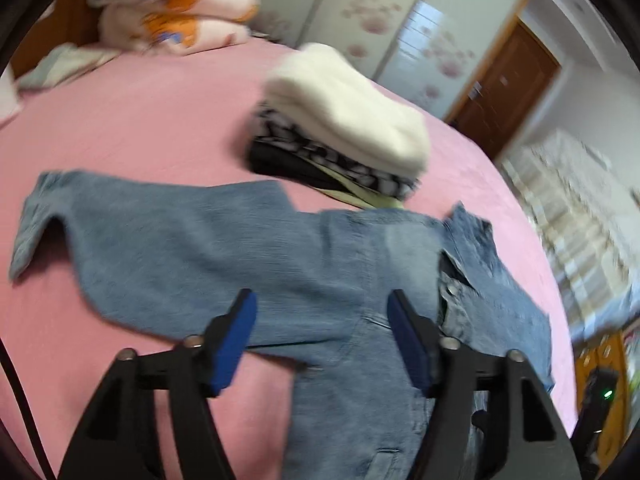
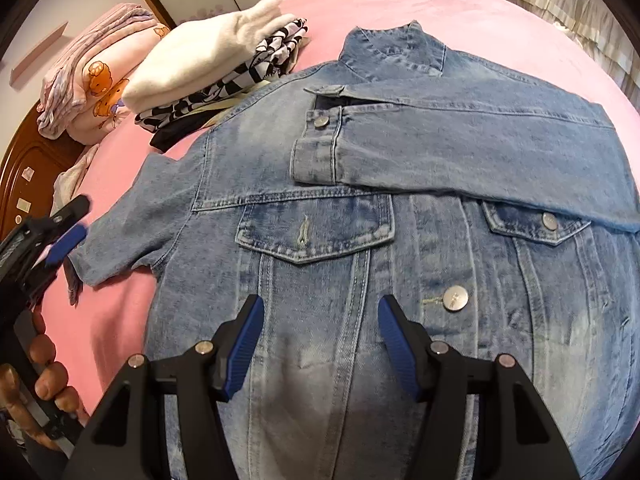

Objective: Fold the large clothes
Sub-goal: 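Lift the held cuff with the left tool and fold it across the jacket chest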

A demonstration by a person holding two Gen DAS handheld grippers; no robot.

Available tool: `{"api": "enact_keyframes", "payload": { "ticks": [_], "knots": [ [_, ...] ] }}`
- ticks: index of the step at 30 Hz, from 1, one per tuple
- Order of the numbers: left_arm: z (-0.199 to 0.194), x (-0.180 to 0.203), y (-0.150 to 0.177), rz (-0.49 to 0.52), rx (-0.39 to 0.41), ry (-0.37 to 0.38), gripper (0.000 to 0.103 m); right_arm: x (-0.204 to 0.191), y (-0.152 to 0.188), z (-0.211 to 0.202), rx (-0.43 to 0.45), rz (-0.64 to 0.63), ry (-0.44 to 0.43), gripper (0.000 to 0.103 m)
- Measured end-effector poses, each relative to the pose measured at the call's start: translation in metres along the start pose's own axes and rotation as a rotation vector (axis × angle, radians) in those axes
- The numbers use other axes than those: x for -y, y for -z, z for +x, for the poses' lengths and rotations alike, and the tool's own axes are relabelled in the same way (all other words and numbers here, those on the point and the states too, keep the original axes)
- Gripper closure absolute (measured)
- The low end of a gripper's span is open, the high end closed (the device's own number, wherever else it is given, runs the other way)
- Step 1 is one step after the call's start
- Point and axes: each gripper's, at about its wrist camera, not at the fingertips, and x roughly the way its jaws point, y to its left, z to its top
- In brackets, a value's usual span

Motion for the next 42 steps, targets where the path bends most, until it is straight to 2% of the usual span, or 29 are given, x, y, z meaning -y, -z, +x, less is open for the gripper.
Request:
{"api": "enact_keyframes", "payload": {
  "ticks": [5,11,16,22,24,25,26,27,30,31,32,34,37,41,42],
  "knots": [
    [-0.021,-0.074,-0.006,-0.169,0.016,-0.023,0.033,-0.011,0.004,0.013,-0.028,-0.012,-0.022,0.044],
    [-0.030,-0.138,-0.005,-0.330,0.042,-0.041,0.029,-0.028,0.005,0.022,-0.040,-0.052,-0.022,0.044],
    [-0.017,-0.179,-0.014,-0.442,0.052,-0.021,0.029,-0.031,0.004,0.031,-0.058,-0.058,-0.009,0.044],
    [0.008,-0.235,-0.033,-0.608,0.061,-0.046,0.030,-0.034,0.003,0.038,-0.066,-0.069,0.013,0.044],
    [0.013,-0.255,-0.035,-0.681,0.069,-0.057,0.042,-0.034,0.002,0.040,-0.067,-0.069,0.017,0.044],
    [0.014,-0.262,-0.036,-0.710,0.078,-0.057,0.072,-0.034,0.002,0.041,-0.069,-0.069,0.019,0.044],
    [0.016,-0.269,-0.038,-0.725,0.072,-0.054,0.094,-0.034,0.001,0.042,-0.070,-0.070,0.020,0.044],
    [0.016,-0.269,-0.040,-0.722,0.063,-0.076,0.094,-0.035,0.001,0.042,-0.070,-0.071,0.022,0.044],
    [0.006,-0.247,-0.050,-0.598,0.086,-0.161,0.096,-0.036,0.001,0.043,-0.072,-0.075,0.020,0.044],
    [0.001,-0.226,-0.057,-0.512,0.098,-0.196,0.096,-0.037,0.001,0.043,-0.072,-0.077,0.016,0.044],
    [-0.004,-0.210,-0.061,-0.459,0.109,-0.199,0.096,-0.038,0.000,0.043,-0.072,-0.077,0.012,0.044],
    [-0.017,-0.172,-0.068,-0.344,0.126,-0.156,0.098,-0.038,0.000,0.041,-0.069,-0.078,0.004,0.044],
    [-0.028,-0.094,-0.071,-0.141,0.137,-0.083,0.098,-0.035,0.000,0.035,-0.054,-0.071,-0.001,0.044],
    [-0.029,0.020,-0.039,0.124,0.093,0.075,0.098,-0.019,-0.004,0.019,-0.019,-0.029,-0.005,0.044],
    [-0.029,0.036,-0.029,0.161,0.074,0.096,0.098,-0.014,-0.005,0.015,-0.010,-0.017,-0.004,0.044]
  ]
}}
